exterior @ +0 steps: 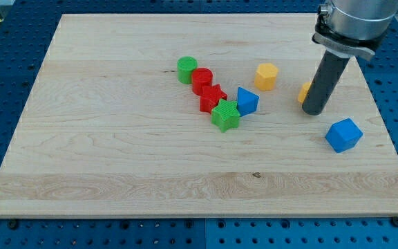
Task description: Slide the yellow hexagon up
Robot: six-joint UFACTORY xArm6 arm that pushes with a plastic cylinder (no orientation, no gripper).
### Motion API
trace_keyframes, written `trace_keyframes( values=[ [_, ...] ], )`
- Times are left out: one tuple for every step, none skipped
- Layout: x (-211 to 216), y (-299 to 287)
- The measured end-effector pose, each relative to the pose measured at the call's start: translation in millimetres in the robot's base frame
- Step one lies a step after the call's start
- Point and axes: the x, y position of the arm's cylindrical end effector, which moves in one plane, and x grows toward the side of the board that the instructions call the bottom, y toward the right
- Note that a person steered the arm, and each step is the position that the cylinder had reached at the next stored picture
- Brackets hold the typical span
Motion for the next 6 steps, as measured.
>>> trace_keyframes(
  values=[
    [-21, 0],
    [-38, -1],
    [-44, -1],
    [-29, -2],
    [-9, -18],
    [-12, -43]
  ],
)
